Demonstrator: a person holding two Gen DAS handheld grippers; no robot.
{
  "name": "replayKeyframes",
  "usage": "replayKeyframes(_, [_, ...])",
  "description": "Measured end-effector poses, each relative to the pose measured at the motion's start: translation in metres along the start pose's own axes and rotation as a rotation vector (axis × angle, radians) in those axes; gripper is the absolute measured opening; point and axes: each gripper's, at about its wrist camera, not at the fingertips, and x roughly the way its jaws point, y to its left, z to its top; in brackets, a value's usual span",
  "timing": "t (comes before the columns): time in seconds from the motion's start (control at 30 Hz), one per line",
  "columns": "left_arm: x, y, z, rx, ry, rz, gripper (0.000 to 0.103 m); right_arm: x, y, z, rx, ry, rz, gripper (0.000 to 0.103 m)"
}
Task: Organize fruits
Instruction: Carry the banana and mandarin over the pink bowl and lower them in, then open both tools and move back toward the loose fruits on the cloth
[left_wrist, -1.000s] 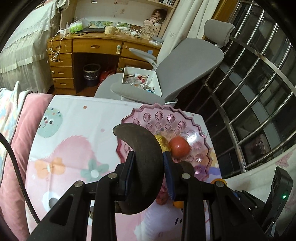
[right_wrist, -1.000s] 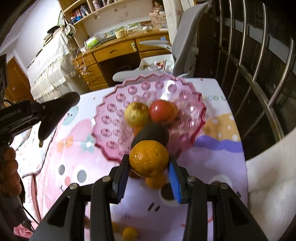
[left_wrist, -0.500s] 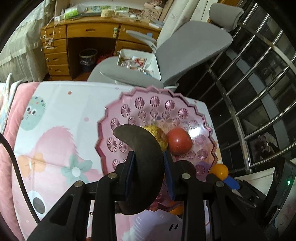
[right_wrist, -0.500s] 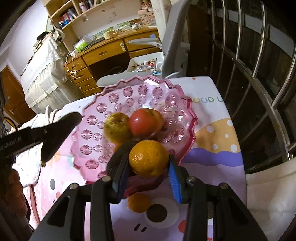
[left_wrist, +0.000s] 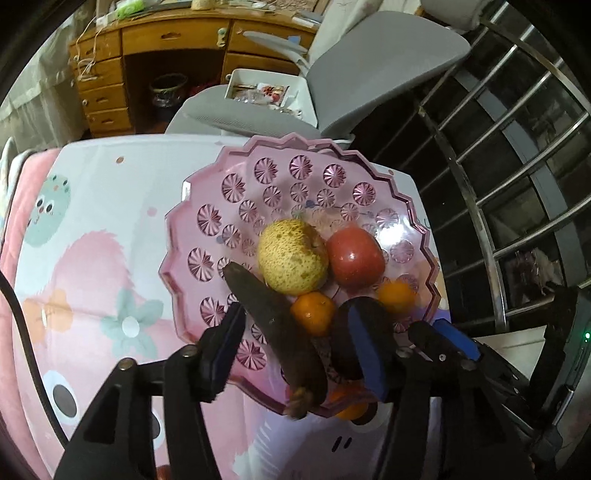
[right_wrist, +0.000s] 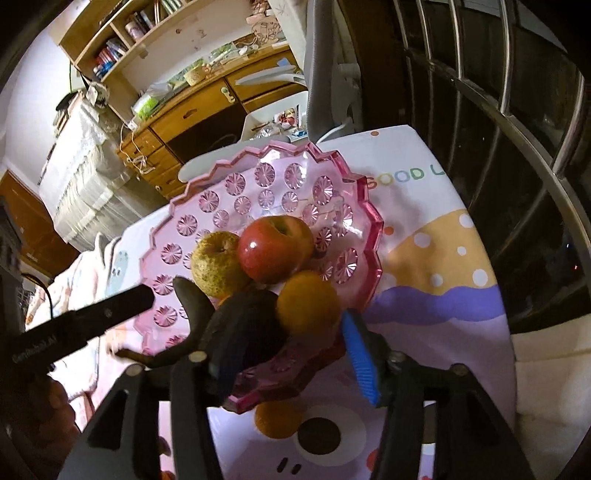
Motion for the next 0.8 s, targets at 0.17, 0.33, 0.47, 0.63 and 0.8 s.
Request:
replayKeyframes(0.17, [-0.011,0.006,-0.003,-0.011,-0.004,0.018,0.072,-0.005,0.003,-0.002,0.024,0.003,0.018,0.064])
replayKeyframes(0.33, [-0.029,0.014,-0.01,-0.02,-0.014,0.037,0.081,-0.014,0.004,-0.007,0.069,0.002,0.049,0.071])
replayKeyframes(0.47, [-0.042,0.023,-0.018,-0.037,-0.016,0.047,0.085,-0.021,0.007,-0.013,0.082,0.005,0.066,0.074])
replayKeyframes(0.63, [-0.058,0.037,-0.038,-0.063,-0.014,0.067,0.086,-0.028,0.011,-0.026,0.088,0.012,0.093,0.081])
replayKeyframes(0.8, [-0.072,0.057,-0.065,-0.103,0.006,0.088,0.087,-0.032,0.019,-0.045,0.074,0.049,0.107,0.082])
